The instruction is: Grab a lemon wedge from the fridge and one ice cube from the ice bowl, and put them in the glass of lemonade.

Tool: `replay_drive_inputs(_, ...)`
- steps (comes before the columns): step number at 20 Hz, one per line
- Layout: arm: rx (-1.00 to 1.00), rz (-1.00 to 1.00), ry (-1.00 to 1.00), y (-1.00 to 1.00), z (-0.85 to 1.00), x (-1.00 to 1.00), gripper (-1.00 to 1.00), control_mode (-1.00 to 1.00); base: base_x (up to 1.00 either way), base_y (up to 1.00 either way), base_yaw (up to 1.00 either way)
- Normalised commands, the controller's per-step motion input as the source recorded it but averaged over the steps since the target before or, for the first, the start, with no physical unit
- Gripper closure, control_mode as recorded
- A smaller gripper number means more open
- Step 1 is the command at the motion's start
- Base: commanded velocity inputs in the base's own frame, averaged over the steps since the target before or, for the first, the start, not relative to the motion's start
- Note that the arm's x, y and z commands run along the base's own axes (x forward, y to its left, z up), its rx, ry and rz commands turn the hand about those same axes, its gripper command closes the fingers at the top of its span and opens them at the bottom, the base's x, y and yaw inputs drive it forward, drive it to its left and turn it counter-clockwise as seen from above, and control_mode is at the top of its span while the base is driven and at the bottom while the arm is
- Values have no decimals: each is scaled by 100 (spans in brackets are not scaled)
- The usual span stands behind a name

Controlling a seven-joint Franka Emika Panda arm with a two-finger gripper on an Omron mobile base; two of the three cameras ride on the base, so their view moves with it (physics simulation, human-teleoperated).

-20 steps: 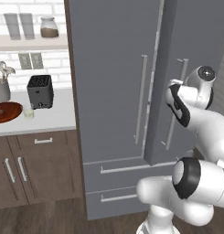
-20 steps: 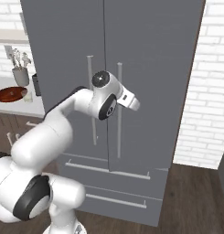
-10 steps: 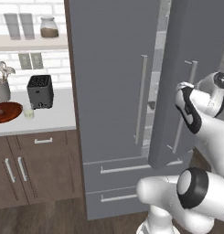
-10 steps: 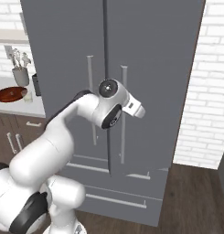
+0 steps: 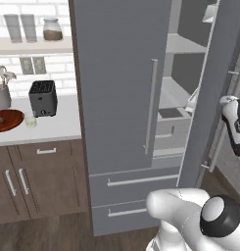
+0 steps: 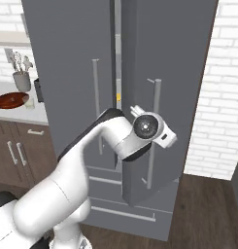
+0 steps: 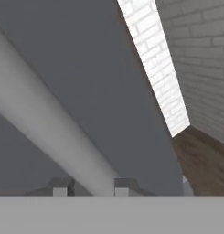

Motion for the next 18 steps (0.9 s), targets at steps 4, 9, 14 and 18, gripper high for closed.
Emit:
replay_drive_inputs(4, 4, -4, -6, -92, 0, -32, 100, -100, 0, 0, 0)
replay_drive_inputs(9, 0, -16, 3, -22, 27, -1, -100, -100, 0, 0, 0)
replay_drive_inputs(14, 2, 0, -9, -21, 82, -50, -100, -100, 0, 0, 0)
replay_drive_inputs(18, 0, 0, -21, 3, 98, -71, -100, -100, 0, 0, 0)
